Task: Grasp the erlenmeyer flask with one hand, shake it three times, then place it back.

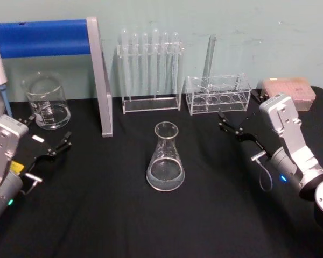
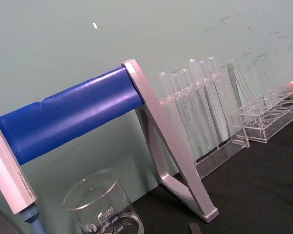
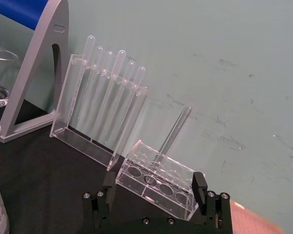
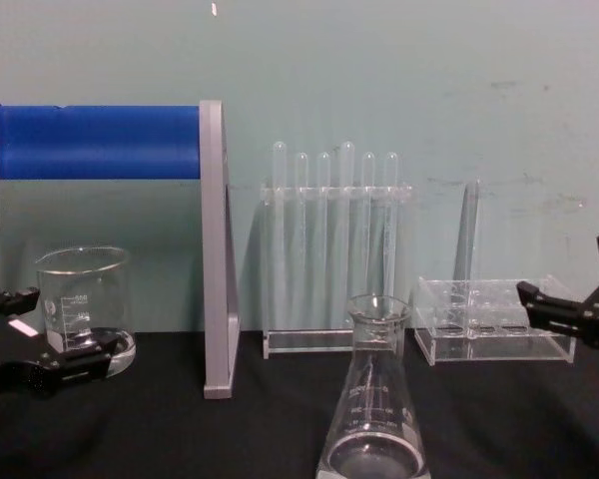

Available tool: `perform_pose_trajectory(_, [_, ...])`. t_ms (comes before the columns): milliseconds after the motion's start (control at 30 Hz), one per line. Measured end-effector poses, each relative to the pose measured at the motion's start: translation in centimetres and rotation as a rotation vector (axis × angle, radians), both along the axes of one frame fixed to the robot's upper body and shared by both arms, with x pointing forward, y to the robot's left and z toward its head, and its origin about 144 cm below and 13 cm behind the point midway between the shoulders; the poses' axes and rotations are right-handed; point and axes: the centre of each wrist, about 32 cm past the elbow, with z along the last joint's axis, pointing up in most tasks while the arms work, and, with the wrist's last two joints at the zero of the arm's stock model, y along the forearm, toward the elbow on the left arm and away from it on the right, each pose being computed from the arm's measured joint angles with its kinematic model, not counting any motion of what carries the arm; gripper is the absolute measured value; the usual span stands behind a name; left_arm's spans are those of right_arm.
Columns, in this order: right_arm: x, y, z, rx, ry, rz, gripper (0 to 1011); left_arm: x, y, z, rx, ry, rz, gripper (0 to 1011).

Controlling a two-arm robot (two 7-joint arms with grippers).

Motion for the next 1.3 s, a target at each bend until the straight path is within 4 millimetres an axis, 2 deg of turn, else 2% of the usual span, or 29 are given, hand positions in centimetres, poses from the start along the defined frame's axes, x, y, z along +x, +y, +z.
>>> perform_pose_trajectory(1300, [0.00,0.00,0.00,0.000,0.000,0.000,1003,0.00,0.00,0.00,0.000,0.000,0.000,1001])
